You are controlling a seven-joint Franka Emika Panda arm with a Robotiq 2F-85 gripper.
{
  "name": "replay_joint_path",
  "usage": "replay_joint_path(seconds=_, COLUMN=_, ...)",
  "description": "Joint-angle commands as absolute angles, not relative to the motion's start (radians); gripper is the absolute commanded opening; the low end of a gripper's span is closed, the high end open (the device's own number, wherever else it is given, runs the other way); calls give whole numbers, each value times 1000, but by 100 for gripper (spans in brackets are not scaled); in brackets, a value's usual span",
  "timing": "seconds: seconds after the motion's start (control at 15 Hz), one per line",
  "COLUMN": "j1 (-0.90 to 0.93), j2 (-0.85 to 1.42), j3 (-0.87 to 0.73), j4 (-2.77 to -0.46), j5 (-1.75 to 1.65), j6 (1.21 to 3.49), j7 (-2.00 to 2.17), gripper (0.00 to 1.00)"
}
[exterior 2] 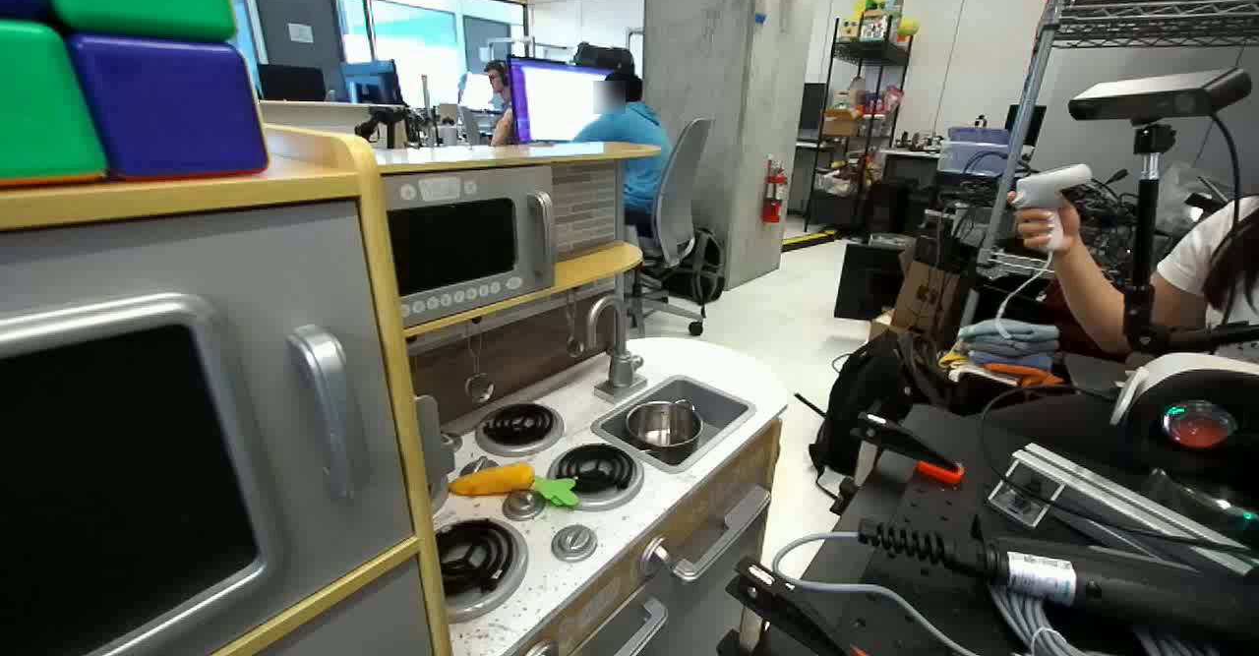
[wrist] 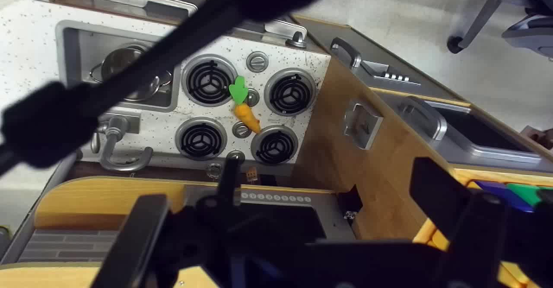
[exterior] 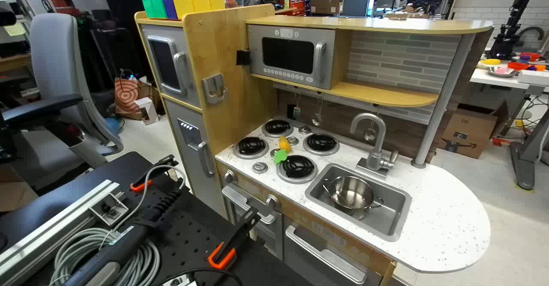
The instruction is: Pick up the carrot plush toy and put it in the pot
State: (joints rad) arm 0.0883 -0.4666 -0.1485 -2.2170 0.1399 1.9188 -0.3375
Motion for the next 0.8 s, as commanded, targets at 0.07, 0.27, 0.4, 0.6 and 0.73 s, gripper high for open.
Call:
replay_joint_path(seconds=0.07, j1=70, j2=-465, j3=-134, j4=-2214, j5=148, j6=1916, j7=-344, gripper=100)
replay_joint_path(seconds=0.27, j1=70, j2=-465, j3=-134, j4=-2214, j5=148, j6=1916, j7=-344, gripper=100)
replay_joint_path(seconds=0.4, j1=70, j2=-465, j3=-134, j4=-2214, j5=148, j6=1916, j7=-344, gripper=100)
replay_joint_path(seconds=0.6, j1=70, j2=-465, j3=-134, j4=-2214, j5=148, j6=1916, j7=-344, gripper=100)
replay_joint_path(seconds=0.73, j1=68, j2=-455, j3=-131, j4=-2230, j5=158, j6=1952, j7=-331, gripper=100)
